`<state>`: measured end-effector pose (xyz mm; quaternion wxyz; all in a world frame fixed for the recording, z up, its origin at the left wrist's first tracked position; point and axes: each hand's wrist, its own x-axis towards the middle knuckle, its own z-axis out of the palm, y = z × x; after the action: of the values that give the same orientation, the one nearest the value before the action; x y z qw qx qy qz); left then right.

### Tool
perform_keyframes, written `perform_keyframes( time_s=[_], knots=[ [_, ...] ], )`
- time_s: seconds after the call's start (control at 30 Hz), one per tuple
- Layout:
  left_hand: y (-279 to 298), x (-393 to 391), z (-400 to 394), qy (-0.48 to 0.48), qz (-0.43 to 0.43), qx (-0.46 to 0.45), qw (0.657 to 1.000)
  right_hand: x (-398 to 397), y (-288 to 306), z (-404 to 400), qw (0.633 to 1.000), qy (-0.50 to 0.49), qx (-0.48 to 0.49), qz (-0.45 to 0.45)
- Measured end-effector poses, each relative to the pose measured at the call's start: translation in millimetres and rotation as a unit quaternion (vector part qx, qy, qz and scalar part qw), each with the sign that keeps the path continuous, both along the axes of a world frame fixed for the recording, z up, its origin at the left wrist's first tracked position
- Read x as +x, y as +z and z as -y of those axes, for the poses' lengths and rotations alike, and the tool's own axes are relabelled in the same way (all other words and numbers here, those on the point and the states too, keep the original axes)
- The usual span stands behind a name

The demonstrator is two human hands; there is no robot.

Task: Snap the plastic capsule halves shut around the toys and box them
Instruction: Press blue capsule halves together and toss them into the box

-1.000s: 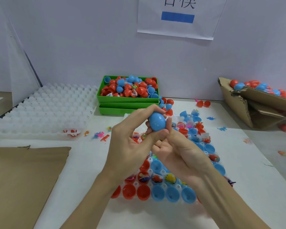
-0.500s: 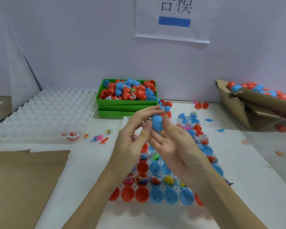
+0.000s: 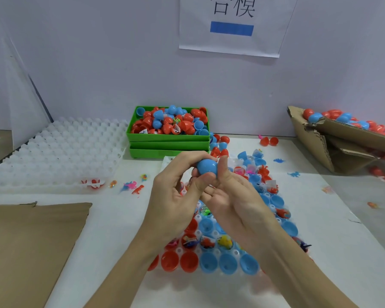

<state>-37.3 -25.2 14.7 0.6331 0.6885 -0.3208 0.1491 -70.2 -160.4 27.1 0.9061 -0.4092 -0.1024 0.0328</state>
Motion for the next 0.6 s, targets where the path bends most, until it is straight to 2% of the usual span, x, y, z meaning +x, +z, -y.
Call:
perform_keyframes(
  time_s=[0.17,0.23,0.3,0.33,0.37,0.4,0.47,0.53,0.6],
  knots=[
    [-1,7,-4,-0.006,-0.043,0.034,0.998,6,-5,5,0.998,-0.026,-0.046,-0.028],
    [-2,10,-3,0.008,-0.061,0.067,0.996,5,-4,3,0.99,-0.072,-0.119,-0.026],
    [-4,10,-3,0.03,-0.067,0.093,0.993,6,2,5,0.964,-0.141,-0.223,-0.019],
    [-5,10,-3,0.04,-0.068,0.092,0.993,8,5,10,0.954,-0.17,-0.245,-0.026],
    [-4,10,-4,0.05,-0.067,0.084,0.993,13,9,20,0.954,-0.189,-0.228,-0.049],
    [-3,10,-5,0.061,-0.062,0.073,0.994,21,14,34,0.964,-0.191,-0.17,-0.076],
    [0,13,-8,0.083,-0.044,0.05,0.994,41,32,75,0.98,-0.168,0.006,-0.105],
    [1,15,-10,0.098,-0.042,0.033,0.994,57,62,121,0.96,-0.19,0.177,-0.102],
    [1,15,-11,0.107,-0.051,0.026,0.993,71,87,164,0.919,-0.231,0.314,-0.059]
  ],
)
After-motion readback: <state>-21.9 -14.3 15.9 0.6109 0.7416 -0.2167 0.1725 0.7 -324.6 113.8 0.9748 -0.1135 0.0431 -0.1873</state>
